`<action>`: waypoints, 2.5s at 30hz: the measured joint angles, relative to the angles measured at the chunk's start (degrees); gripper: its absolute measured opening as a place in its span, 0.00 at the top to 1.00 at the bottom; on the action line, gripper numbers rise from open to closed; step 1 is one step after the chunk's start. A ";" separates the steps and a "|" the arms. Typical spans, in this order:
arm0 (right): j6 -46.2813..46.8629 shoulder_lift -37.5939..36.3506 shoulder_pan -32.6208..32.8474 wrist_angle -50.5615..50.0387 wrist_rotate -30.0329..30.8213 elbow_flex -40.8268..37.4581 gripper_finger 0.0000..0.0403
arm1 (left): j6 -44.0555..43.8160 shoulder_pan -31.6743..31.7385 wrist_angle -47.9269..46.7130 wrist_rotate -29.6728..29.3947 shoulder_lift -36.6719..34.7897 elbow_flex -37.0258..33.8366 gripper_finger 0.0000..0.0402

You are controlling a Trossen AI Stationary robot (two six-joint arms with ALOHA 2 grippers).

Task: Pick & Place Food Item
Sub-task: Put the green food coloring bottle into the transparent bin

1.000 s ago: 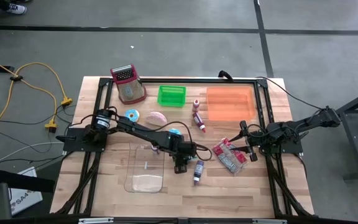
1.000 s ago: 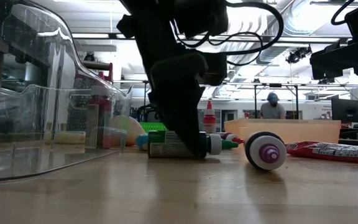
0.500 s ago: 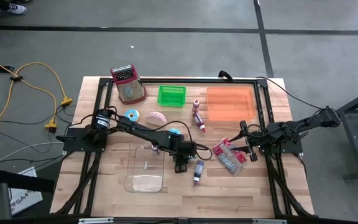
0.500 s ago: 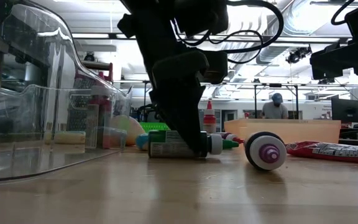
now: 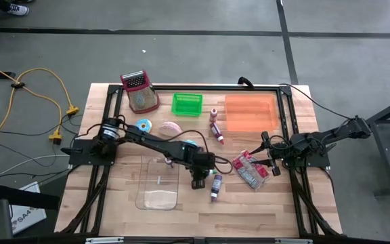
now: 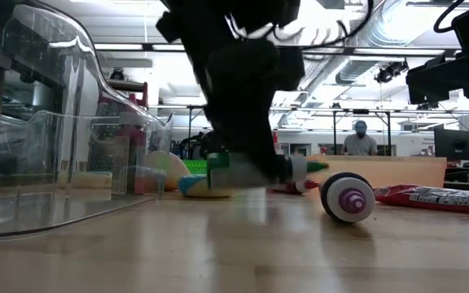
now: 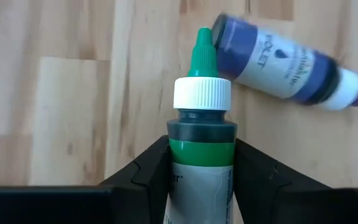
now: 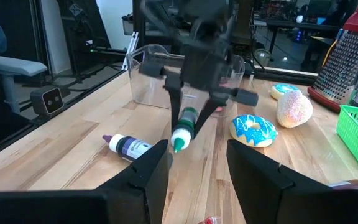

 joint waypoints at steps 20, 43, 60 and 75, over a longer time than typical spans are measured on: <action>-0.01 0.08 0.00 -0.25 -0.05 0.00 0.62 | -2.16 -2.67 18.56 -6.19 -28.87 -26.96 0.66; -0.01 0.09 0.00 -0.35 -0.13 0.01 0.62 | -15.26 -25.06 37.08 -41.99 -41.27 -49.79 0.66; 0.00 0.09 0.00 -0.39 -0.08 0.01 0.62 | -30.25 -31.44 41.27 -51.03 -33.59 -54.55 0.66; 0.00 0.09 0.01 -0.42 -0.09 0.02 0.62 | -31.56 -31.65 43.40 -58.52 -31.66 -54.53 0.66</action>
